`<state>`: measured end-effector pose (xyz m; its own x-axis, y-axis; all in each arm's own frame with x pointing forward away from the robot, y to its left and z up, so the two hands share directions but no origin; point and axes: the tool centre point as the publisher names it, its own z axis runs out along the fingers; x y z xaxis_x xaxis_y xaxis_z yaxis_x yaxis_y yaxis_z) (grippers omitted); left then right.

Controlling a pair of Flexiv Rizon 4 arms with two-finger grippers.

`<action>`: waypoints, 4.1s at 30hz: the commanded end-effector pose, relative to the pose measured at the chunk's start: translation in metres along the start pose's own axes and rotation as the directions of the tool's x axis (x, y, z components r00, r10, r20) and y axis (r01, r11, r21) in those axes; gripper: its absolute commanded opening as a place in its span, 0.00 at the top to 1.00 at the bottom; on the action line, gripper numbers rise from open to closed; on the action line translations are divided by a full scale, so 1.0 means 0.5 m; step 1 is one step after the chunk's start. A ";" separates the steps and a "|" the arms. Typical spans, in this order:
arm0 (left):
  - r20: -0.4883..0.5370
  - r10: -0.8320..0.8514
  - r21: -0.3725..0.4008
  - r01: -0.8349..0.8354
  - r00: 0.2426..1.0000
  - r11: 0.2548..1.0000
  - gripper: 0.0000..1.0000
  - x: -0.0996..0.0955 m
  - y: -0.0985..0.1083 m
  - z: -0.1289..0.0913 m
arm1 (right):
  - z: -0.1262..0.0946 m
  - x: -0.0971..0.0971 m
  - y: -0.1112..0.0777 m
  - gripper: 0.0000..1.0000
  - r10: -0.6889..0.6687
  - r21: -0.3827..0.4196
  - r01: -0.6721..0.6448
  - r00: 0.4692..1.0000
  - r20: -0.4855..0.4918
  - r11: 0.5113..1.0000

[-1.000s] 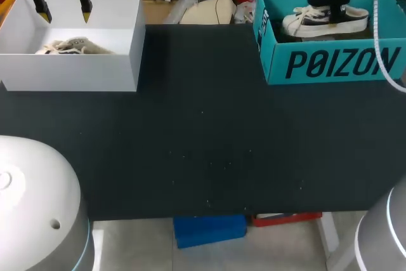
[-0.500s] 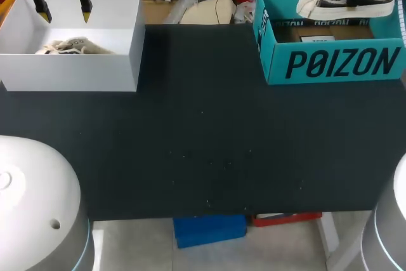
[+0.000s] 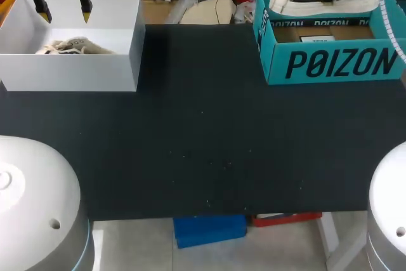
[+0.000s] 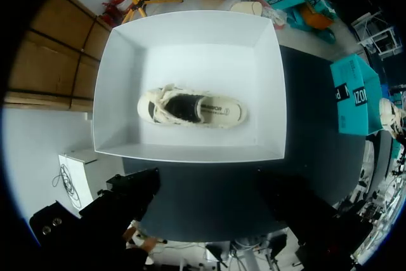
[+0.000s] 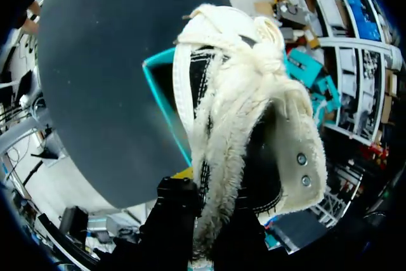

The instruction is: Take the shoe out of the shoebox, open the shoe tongue, remove and reinsert the insole, then place the shoe into the shoebox

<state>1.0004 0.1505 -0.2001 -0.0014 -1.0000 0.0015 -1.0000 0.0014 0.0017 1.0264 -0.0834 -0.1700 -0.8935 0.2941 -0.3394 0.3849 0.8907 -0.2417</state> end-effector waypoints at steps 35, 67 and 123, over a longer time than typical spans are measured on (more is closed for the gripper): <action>0.000 0.000 0.000 0.000 1.000 1.000 0.00 0.000 0.000 0.000 | 0.016 0.605 0.355 1.00 -0.090 -0.201 0.131 0.976 0.199 0.971; 0.000 0.000 0.000 0.000 1.000 1.000 0.00 0.000 0.000 0.000 | 0.086 0.660 0.364 0.00 -0.199 -0.221 0.210 0.977 0.069 0.952; 0.000 0.000 0.000 0.000 1.000 1.000 0.00 0.000 0.000 0.000 | -0.052 0.539 0.190 0.00 -0.476 -0.594 0.405 0.878 0.042 0.695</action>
<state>1.0004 0.1505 -0.2001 -0.0014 -1.0000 0.0015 -1.0000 0.0014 0.0018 0.8159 0.0891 -0.2601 -0.9583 -0.1806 -0.2214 -0.2321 0.9441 0.2343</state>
